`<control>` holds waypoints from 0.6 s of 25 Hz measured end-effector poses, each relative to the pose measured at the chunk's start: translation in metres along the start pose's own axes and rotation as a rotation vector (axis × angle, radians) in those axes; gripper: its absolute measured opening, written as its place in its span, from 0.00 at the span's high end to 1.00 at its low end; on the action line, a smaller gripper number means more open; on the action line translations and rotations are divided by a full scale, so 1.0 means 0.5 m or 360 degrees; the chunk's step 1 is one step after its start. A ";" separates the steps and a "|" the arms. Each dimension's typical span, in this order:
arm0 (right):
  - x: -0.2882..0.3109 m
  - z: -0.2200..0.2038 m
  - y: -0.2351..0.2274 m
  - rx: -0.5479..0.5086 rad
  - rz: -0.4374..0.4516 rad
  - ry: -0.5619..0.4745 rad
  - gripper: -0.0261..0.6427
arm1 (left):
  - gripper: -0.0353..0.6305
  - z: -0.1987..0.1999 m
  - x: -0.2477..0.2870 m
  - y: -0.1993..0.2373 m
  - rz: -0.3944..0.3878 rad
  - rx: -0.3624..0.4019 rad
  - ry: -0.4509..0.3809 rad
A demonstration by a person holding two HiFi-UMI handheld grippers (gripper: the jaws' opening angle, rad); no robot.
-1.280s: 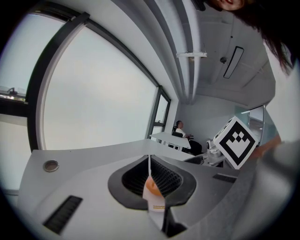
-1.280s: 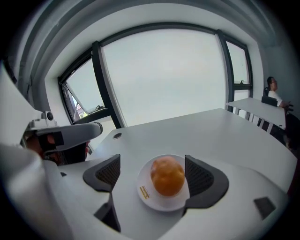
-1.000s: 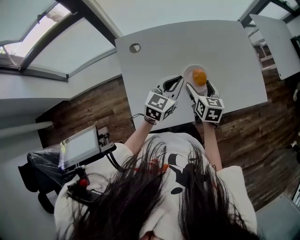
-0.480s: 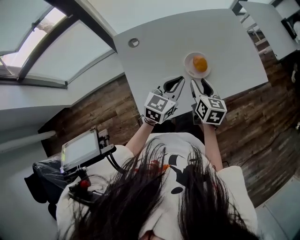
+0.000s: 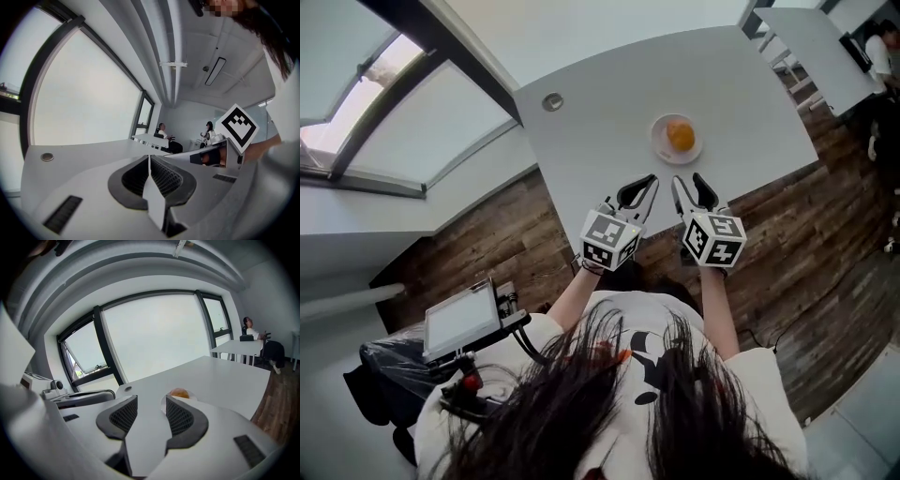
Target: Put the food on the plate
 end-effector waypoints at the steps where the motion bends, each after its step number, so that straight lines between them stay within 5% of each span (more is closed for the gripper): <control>1: -0.017 0.001 -0.004 -0.0001 0.0010 -0.0014 0.66 | 0.94 0.002 -0.003 -0.018 0.0008 0.0010 -0.0006; 8: -0.058 0.016 -0.001 -0.0026 0.0068 -0.0020 0.66 | 0.94 0.020 -0.008 -0.056 0.0056 0.0005 -0.0033; 15: -0.202 -0.043 -0.043 -0.0020 0.0136 -0.0028 0.66 | 0.94 -0.006 -0.036 -0.205 0.0128 0.0023 -0.0057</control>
Point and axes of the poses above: the fingertips, and each gripper's own axes: x forward along the fingers, y to its left, z out of its top, the point moved 4 cm from there along -x, backward along the fingers, and after that the axes turned 2 degrees about x, right-handed, at the moved point
